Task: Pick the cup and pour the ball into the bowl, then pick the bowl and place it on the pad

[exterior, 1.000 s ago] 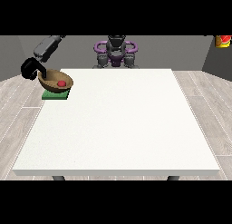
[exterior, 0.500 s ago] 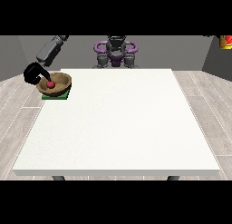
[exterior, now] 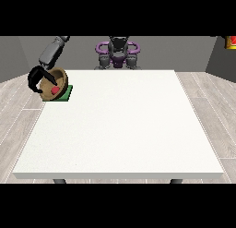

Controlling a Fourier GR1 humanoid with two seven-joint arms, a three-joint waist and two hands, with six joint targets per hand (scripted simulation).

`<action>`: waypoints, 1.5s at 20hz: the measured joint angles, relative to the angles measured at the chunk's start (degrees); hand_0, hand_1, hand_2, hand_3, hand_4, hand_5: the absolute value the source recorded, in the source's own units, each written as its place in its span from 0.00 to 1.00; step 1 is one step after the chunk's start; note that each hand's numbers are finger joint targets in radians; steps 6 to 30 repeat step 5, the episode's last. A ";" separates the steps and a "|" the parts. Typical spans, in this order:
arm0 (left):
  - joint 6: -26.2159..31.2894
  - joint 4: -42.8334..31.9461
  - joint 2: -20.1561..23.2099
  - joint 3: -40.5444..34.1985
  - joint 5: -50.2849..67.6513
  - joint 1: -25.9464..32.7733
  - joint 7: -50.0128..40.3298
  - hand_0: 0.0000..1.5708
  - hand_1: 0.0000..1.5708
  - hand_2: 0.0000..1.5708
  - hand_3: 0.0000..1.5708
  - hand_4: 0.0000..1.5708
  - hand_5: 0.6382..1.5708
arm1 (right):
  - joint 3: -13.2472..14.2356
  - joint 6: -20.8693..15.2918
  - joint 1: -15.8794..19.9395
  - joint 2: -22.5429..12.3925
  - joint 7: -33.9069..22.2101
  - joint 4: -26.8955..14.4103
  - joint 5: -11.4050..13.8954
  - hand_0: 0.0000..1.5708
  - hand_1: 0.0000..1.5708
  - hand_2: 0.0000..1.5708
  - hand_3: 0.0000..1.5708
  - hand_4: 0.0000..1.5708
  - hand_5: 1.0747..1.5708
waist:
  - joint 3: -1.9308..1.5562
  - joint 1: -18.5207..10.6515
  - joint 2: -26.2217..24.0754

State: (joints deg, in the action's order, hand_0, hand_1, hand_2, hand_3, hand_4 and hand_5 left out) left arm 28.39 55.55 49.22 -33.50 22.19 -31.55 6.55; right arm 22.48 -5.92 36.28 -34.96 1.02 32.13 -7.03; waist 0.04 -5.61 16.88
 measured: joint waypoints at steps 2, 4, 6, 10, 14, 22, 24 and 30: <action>-0.80 2.35 -1.41 1.07 0.48 0.26 -1.79 0.00 0.00 0.00 0.00 0.76 1.00 | -0.60 0.69 0.26 -0.38 -0.62 -1.50 0.62 0.00 0.00 0.00 0.00 0.00 0.65 | -0.06 -0.60 -1.58; -2.43 4.50 -3.17 2.21 0.35 0.50 -2.86 0.00 0.00 0.00 0.00 0.76 1.00 | -0.79 1.97 1.16 -1.88 -1.78 -2.36 0.84 0.00 0.00 0.00 0.00 0.00 0.62 | -0.10 -0.59 -2.68; -2.56 4.39 -3.72 2.72 0.19 0.87 -3.34 0.00 0.00 0.00 0.00 0.76 1.00 | -1.19 2.72 1.68 -2.83 -3.27 -2.23 1.10 0.00 0.00 0.00 0.00 0.13 0.61 | -0.09 -0.32 -3.94; -2.56 4.39 -3.72 2.72 0.19 0.87 -3.34 0.00 0.00 0.00 0.00 0.76 1.00 | -1.19 2.72 1.68 -2.83 -3.27 -2.23 1.10 0.00 0.00 0.00 0.00 0.13 0.61 | -0.09 -0.32 -3.94; -2.56 4.39 -3.72 2.72 0.19 0.87 -3.34 0.00 0.00 0.00 0.00 0.76 1.00 | -1.19 2.72 1.68 -2.83 -3.27 -2.23 1.10 0.00 0.00 0.00 0.00 0.13 0.61 | -0.09 -0.32 -3.94; -2.56 4.39 -3.72 2.72 0.19 0.87 -3.34 0.00 0.00 0.00 0.00 0.76 1.00 | -1.19 2.72 1.68 -2.83 -3.27 -2.23 1.10 0.00 0.00 0.00 0.00 0.13 0.61 | -0.09 -0.32 -3.94; -2.56 4.39 -3.72 2.72 0.19 0.87 -3.34 0.00 0.00 0.00 0.00 0.76 1.00 | -1.19 2.72 1.68 -2.83 -3.27 -2.23 1.10 0.00 0.00 0.00 0.00 0.13 0.61 | -0.09 -0.32 -3.94; -2.56 4.39 -3.72 2.72 0.19 0.87 -3.34 0.00 0.00 0.00 0.00 0.76 1.00 | -1.19 2.72 1.68 -2.83 -3.27 -2.23 1.10 0.00 0.00 0.00 0.00 0.13 0.61 | -0.09 -0.32 -3.94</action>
